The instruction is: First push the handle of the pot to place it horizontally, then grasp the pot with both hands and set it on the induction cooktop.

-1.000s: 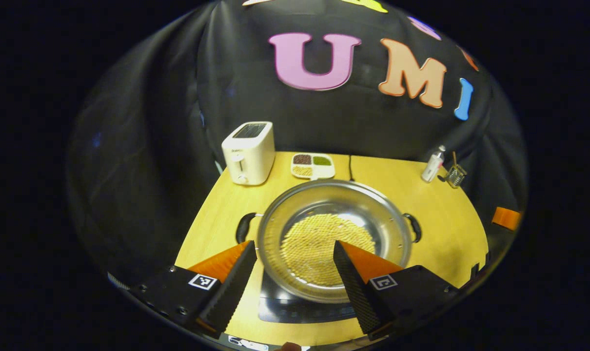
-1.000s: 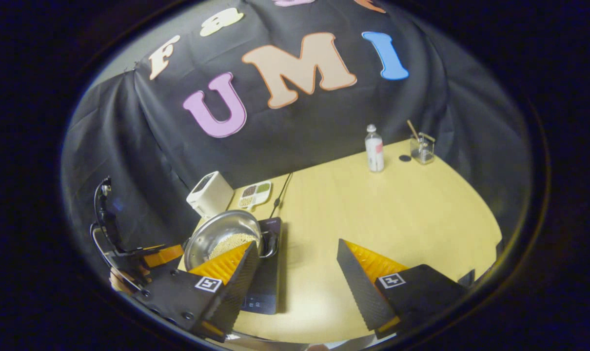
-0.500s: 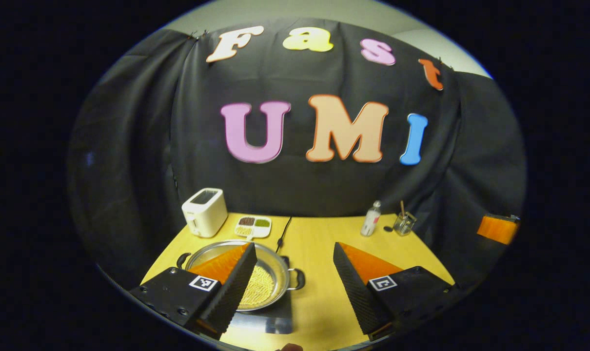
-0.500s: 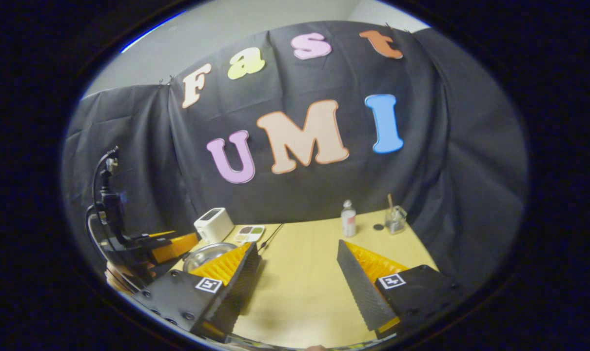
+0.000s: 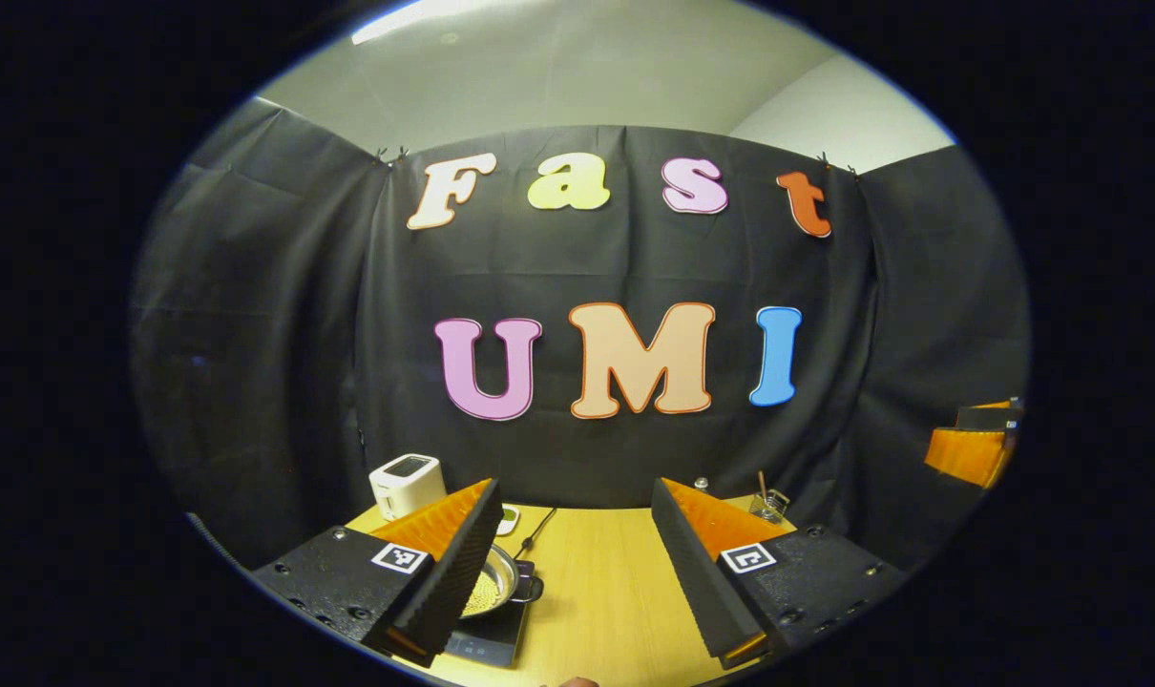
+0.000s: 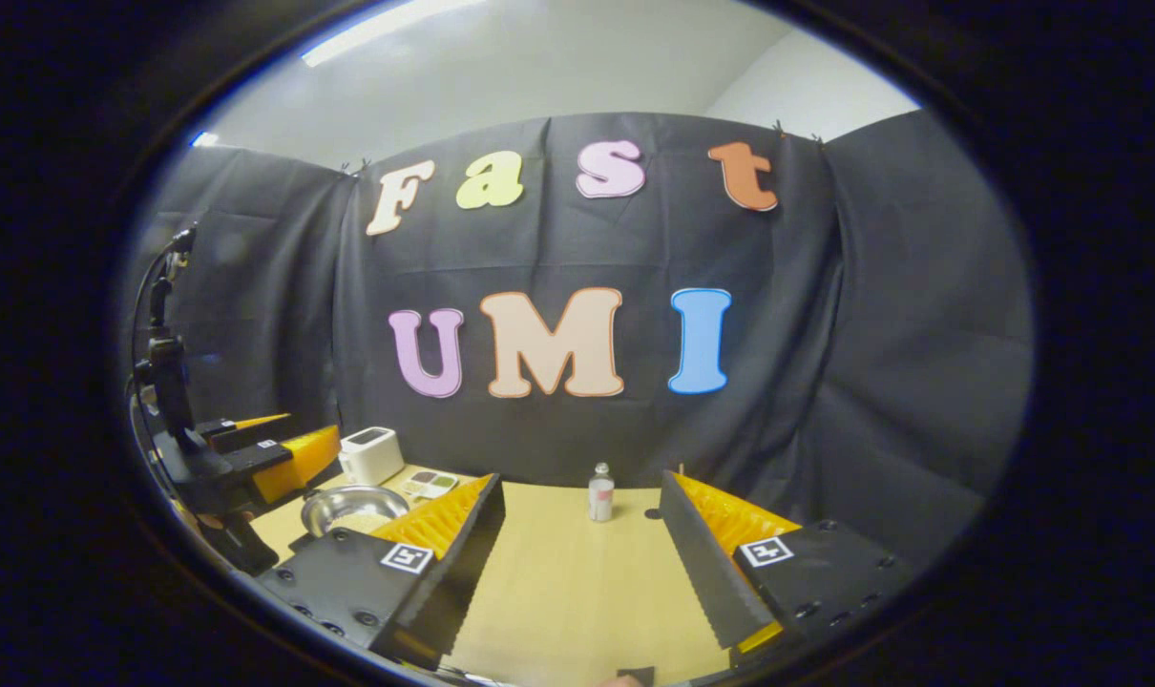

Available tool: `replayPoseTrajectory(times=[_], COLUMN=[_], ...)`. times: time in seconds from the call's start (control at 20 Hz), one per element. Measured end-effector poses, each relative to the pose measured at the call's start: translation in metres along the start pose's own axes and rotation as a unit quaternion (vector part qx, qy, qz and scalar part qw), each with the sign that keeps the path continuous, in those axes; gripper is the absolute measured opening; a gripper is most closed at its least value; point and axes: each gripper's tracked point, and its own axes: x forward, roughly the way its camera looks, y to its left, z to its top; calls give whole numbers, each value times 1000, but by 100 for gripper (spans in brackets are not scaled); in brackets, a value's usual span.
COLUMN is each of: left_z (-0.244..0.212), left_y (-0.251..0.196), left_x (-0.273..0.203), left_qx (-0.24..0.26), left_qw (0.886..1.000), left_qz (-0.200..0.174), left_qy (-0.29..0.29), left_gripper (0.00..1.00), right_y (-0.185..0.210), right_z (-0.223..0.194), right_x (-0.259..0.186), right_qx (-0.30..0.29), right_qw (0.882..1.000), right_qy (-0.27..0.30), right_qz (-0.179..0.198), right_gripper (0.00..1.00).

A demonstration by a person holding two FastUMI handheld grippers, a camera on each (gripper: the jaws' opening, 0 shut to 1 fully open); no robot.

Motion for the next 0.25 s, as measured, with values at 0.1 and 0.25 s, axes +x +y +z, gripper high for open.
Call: replayPoseTrajectory(times=[0.1, 0.25], left_z=[-2, -6], left_y=[-2, -11], left_x=[-11, -26], left_qx=[17, 6], left_qw=[1000, 1000], left_qz=[5, -1], left_qy=[-6, -4], left_gripper=[93, 93], right_y=[0, 0], right_z=[-2, -8], right_x=[-9, -18], right_qx=[6, 12], right_qw=[1000, 1000], right_qy=[0, -1], right_qz=[2, 5], right_gripper=[93, 93])
